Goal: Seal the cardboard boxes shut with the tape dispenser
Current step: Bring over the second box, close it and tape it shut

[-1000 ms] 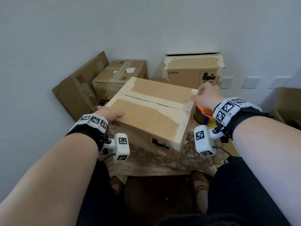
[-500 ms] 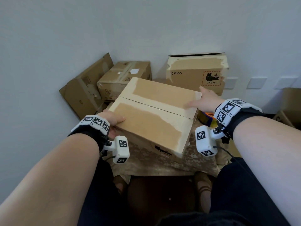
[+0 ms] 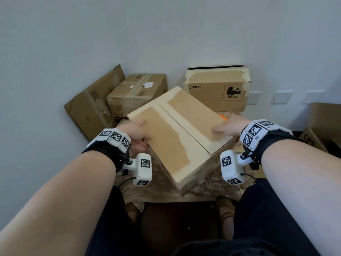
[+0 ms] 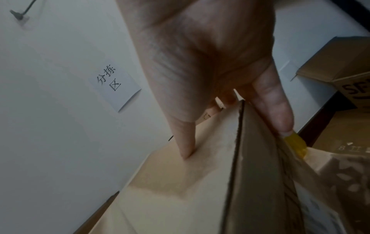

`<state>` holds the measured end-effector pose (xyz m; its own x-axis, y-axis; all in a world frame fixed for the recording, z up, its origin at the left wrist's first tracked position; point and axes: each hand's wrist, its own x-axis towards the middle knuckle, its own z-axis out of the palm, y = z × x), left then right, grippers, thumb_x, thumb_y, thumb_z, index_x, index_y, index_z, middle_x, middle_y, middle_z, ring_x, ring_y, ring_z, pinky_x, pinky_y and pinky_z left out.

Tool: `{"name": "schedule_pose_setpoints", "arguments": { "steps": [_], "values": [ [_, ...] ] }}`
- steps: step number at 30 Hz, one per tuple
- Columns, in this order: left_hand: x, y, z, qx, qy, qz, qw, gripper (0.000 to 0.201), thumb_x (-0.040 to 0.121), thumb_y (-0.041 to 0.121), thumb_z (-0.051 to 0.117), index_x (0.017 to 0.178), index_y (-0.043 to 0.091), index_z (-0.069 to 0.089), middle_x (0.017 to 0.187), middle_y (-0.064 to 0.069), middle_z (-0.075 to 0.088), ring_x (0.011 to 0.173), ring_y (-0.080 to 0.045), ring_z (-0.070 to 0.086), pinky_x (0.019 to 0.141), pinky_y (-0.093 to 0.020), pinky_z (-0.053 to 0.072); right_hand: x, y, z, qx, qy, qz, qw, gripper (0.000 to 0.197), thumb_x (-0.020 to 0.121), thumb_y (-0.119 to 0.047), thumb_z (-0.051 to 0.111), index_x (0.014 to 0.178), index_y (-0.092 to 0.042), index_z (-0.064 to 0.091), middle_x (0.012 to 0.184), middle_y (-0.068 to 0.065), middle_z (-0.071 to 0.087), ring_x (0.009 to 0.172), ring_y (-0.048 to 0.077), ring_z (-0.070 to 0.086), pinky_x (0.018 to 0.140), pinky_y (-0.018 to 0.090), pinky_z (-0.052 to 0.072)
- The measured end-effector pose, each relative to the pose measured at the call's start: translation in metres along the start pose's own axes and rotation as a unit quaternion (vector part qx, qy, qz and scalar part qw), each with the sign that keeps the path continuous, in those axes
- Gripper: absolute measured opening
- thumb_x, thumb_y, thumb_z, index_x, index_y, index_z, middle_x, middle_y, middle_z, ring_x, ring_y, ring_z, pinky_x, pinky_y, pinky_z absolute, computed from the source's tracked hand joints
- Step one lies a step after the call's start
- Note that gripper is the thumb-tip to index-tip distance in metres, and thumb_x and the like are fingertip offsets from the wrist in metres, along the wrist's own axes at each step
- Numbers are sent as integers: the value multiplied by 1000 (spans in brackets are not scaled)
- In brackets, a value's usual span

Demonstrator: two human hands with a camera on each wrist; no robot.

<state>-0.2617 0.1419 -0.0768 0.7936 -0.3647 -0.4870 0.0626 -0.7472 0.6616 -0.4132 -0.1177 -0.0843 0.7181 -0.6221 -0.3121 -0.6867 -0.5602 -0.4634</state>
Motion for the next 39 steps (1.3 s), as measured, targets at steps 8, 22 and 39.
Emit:
{"name": "schedule_pose_setpoints", "arguments": {
  "steps": [8,22,39],
  "values": [
    [-1,30,12,-5,-85,90,992,73,87,8,66,148,27,31,135,-8,51,117,-21,56,91,-38,53,-3,10,-15,-22,5,31,999,68,90,-57,51,133,-4,49,129,16,56,107,32,60,94,42,51],
    [8,41,26,229,6,176,958,93,70,33,82,147,25,32,149,0,34,133,-22,35,107,-33,29,15,-5,7,115,11,-68,991,49,78,-49,72,107,-11,61,100,8,69,79,22,72,79,40,59],
    [28,81,43,395,97,123,905,60,86,8,46,144,26,40,145,-3,42,127,-28,43,109,-52,29,37,8,20,216,-35,-97,971,54,86,-57,59,109,-8,63,91,6,69,75,19,69,73,33,60]
  ]
}}
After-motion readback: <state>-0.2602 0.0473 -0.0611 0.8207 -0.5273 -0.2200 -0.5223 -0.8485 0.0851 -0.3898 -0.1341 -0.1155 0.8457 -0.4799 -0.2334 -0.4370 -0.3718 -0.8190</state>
